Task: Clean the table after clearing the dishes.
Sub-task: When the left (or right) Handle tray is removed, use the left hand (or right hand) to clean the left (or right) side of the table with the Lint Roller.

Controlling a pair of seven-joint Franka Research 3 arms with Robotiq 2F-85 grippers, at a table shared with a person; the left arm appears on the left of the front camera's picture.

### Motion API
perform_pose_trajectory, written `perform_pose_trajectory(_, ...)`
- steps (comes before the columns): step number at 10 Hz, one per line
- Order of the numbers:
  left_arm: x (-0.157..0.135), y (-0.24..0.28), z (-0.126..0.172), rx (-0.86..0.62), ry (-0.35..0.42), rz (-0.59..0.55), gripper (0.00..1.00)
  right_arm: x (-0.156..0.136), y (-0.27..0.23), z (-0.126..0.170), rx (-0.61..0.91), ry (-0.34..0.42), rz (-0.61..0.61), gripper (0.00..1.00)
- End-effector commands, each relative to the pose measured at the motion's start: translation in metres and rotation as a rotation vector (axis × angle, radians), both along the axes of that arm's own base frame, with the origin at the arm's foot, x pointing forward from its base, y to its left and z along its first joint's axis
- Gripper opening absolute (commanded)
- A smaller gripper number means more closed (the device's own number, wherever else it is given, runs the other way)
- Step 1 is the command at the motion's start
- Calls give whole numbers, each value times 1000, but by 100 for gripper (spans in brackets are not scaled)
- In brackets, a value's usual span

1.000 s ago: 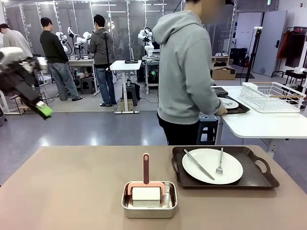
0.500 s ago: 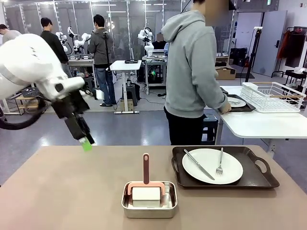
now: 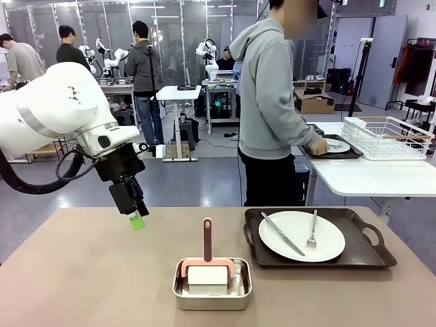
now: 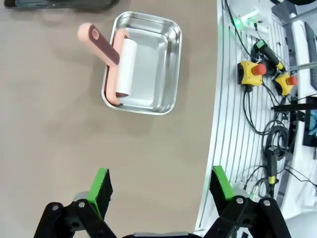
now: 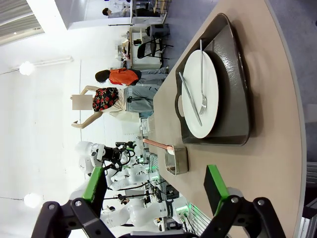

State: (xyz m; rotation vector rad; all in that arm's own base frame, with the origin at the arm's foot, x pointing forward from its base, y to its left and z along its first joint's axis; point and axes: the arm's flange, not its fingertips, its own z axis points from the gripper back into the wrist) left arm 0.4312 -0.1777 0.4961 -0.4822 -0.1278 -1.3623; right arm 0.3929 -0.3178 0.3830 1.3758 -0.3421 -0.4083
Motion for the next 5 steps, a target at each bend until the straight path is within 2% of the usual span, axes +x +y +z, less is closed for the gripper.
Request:
perform_pose_trajectory(1, -2, 5, 7, -5, 10, 7, 100, -2, 1, 4, 5, 0, -3, 100)
perform_pose_trajectory(3, 1, 3, 1, -2, -1, 6, 100, -2, 1, 4, 5, 0, -3, 100)
perform_pose_trajectory(4, 12, -4, -9, 79, -62, -53, 100, -2, 1, 4, 5, 0, -3, 100)
perform_pose_trajectory(5, 23, -16, -16, 91, -81, -116, 100, -2, 1, 4, 5, 0, -3, 100)
